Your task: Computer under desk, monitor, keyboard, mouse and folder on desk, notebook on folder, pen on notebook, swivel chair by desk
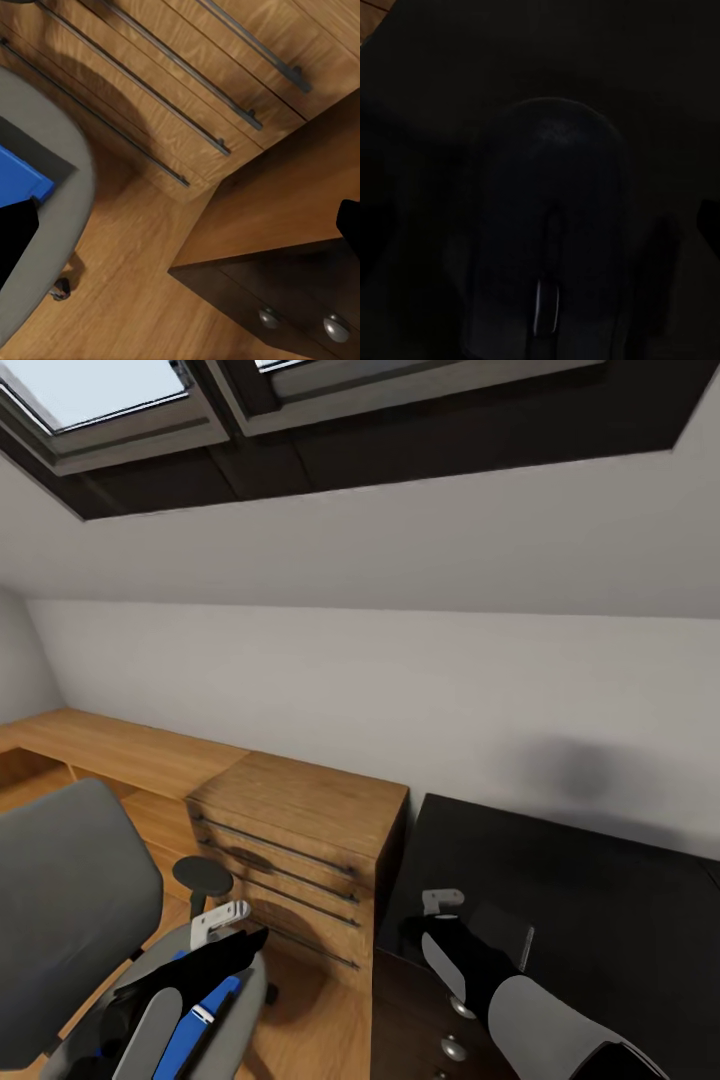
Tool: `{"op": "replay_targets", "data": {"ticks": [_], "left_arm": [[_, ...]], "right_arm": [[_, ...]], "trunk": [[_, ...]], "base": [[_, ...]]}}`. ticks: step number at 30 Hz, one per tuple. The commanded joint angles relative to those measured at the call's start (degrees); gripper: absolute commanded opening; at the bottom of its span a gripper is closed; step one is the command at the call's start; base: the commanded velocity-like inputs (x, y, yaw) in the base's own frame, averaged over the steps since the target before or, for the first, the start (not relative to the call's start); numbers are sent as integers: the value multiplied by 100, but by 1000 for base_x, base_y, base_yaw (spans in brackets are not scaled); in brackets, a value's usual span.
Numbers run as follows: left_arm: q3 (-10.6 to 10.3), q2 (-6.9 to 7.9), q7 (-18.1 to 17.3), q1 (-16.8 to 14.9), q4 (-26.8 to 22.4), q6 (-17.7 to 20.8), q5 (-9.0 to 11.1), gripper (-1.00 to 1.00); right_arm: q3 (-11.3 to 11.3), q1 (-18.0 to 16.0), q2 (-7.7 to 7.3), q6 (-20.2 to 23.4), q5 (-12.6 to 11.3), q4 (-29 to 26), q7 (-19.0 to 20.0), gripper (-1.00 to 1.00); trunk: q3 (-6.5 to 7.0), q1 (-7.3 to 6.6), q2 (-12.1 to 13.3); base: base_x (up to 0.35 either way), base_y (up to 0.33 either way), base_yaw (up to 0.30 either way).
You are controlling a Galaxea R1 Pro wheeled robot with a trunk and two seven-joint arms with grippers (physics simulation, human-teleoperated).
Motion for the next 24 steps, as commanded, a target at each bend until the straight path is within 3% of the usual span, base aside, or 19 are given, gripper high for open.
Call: {"op": "replay_targets", "data": {"ticks": [1,20,21,24], "left_arm": [[-10,5,59,-5,-7,9,60,100],[-12,8,59,-5,-7,9,60,100],[-12,6,59,-5,-7,9,60,100],[-12,6,59,-5,-7,9,60,100]], "right_arm": [[48,-5,-5,25,-49,-10,-47,100],[48,-5,-5,25,-47,-19,-47,100],[48,-5,-5,25,-44,-19,-47,-100],[48,-5,-5,25,-41,-22,-50,-100]], "trunk": [[-25,23,-46],[-61,67,-126],[-61,67,-126],[-61,67,-126]], "base": [[0,0,0],[0,0,0],[0,0,0],[0,0,0]]}}
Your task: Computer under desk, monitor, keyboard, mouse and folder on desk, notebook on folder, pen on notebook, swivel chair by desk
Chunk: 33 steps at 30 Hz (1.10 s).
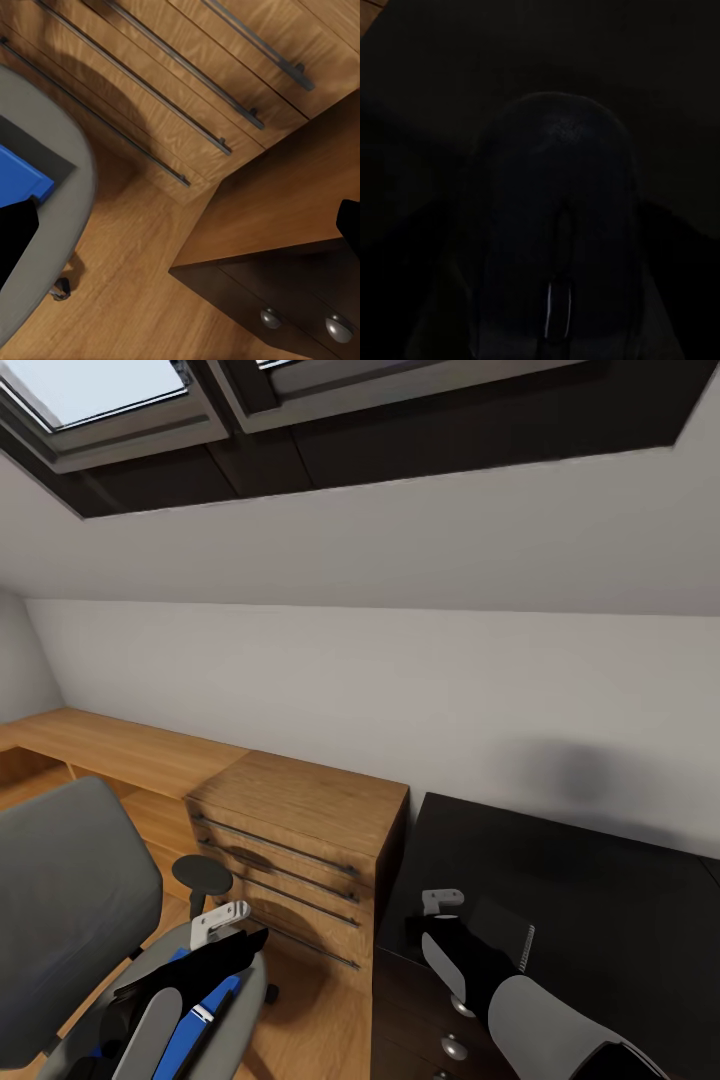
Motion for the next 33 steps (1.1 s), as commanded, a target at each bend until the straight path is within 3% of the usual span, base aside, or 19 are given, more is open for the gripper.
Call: {"op": "replay_targets", "data": {"ticks": [1,28,33], "left_arm": [[-10,6,59,-5,-7,9,60,100],[-1,13,59,-5,11,26,60,100],[-1,14,59,-5,14,26,60,100]], "right_arm": [[48,-5,-5,22,-60,-12,-48,-100],[48,-5,-12,-21,-56,-46,-55,-100],[41,-5,-18,-29,-52,-123,-58,-100]], "trunk": [[-7,0,-4],[-7,0,-4],[83,-110,196]], "base": [[0,0,0],[0,0,0],[0,0,0]]}}
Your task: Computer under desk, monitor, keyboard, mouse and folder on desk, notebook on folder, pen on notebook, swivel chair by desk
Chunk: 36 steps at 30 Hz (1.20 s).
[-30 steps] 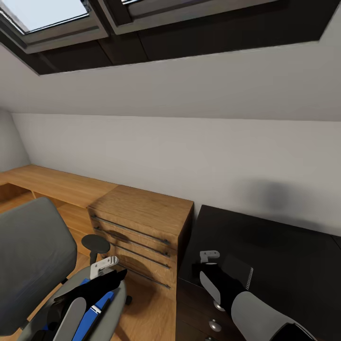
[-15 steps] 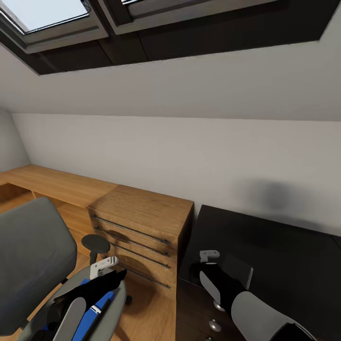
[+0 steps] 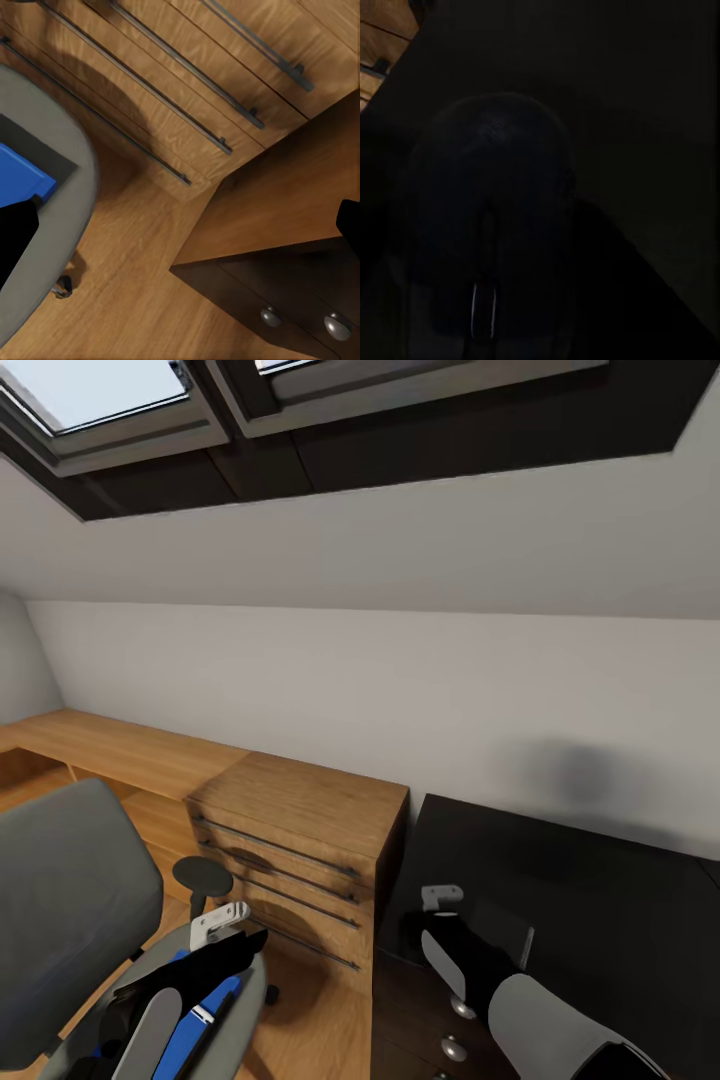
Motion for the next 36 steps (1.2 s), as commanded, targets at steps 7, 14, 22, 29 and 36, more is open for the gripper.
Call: {"op": "replay_targets", "data": {"ticks": [7,14,22,29,36], "left_arm": [[-9,3,89,-4,22,1,53,100],[-8,3,94,-4,33,-8,51,100],[-9,3,95,-4,38,-9,51,100],[-26,1,95,-4,48,-9,53,100],[-101,-6,95,-4,188,-2,41,100]], "right_arm": [[37,-5,-44,45,-72,-561,-89,-100],[31,9,-182,642,-98,-1378,-130,-100],[37,39,-488,1049,-1018,-2286,-862,-100],[39,88,-581,1076,-1353,-2746,-1489,-100],[38,106,-592,1070,-1476,-2807,-1575,-100]], "trunk": [[119,-154,278],[245,-308,559],[388,-484,879],[521,-637,1160],[585,-681,1240]], "base": [[0,0,0],[-245,0,0],[-335,0,0],[-338,0,-56],[-164,0,-219]]}}
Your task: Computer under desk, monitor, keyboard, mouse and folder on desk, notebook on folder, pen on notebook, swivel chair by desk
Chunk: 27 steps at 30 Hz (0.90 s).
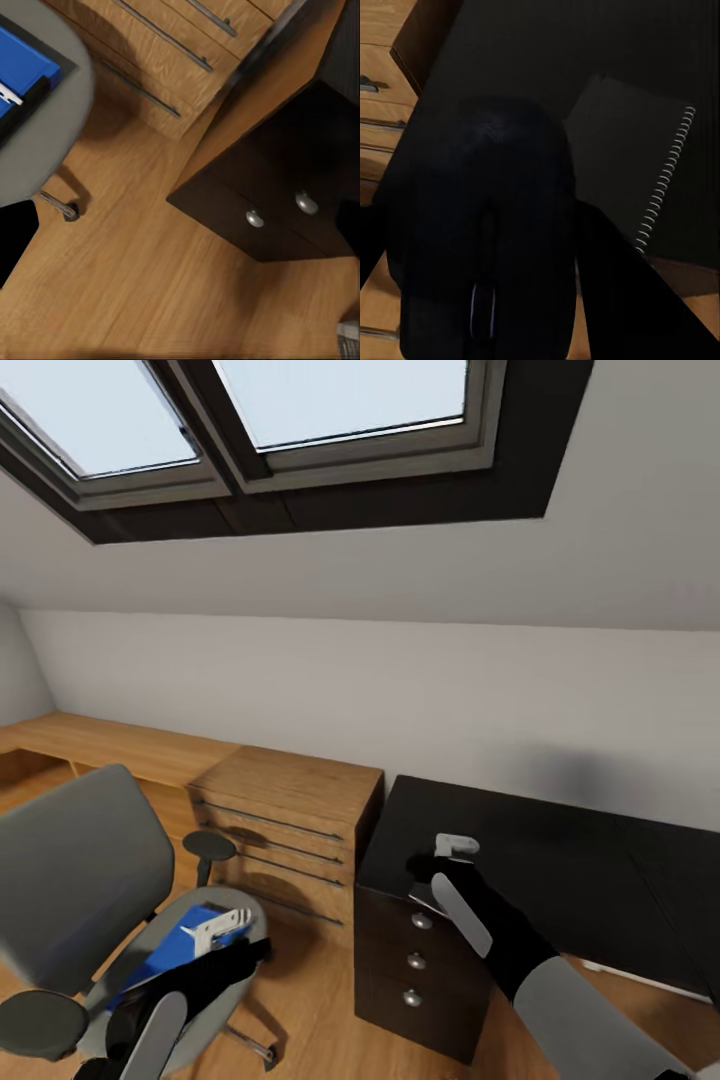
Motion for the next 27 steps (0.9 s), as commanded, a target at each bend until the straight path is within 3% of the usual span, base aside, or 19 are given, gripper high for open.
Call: {"op": "replay_targets", "data": {"ticks": [1,7,16,27], "left_arm": [[-32,5,59,-3,16,6,58,100],[-213,5,59,-3,62,-5,45,100],[-247,13,58,-3,367,-15,50,100],[-249,14,75,-3,409,-16,45,100]], "right_arm": [[16,-7,-7,-2,-84,-6,-65,-100],[16,-5,-16,-2,-149,-24,-78,-100],[16,-5,-13,-17,-169,-24,-298,-100],[16,-5,-8,-42,-280,-18,-369,-100]], "trunk": [[-4,0,-6],[22,0,-6],[61,0,-6],[108,0,-6]], "base": [[-35,0,-242],[-10,0,-254],[-15,0,-260],[-289,0,-261]]}}
